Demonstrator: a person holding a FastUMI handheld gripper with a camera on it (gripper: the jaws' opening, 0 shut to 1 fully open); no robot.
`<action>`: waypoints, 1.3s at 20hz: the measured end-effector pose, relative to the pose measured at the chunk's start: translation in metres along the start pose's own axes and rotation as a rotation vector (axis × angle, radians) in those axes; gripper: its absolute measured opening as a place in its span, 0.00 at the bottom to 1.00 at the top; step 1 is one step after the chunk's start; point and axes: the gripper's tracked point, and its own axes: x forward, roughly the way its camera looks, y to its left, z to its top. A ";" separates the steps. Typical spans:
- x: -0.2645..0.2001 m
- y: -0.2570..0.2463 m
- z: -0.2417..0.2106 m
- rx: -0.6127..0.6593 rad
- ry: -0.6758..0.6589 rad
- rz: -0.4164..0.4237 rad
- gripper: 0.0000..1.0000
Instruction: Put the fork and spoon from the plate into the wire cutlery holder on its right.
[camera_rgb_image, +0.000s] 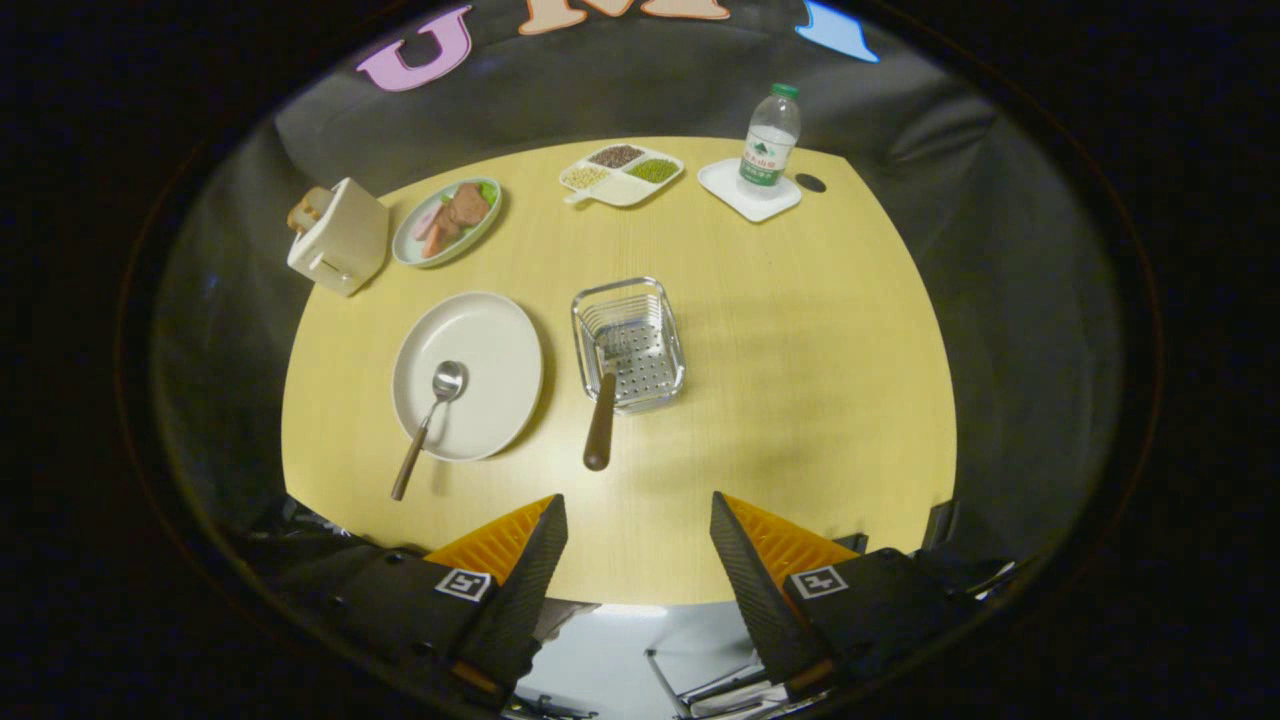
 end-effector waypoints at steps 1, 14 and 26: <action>-0.005 0.004 0.000 0.003 -0.013 0.007 0.92; -0.013 0.130 -0.016 0.137 -0.116 0.149 0.92; 0.083 0.230 -0.055 0.159 0.038 0.200 0.92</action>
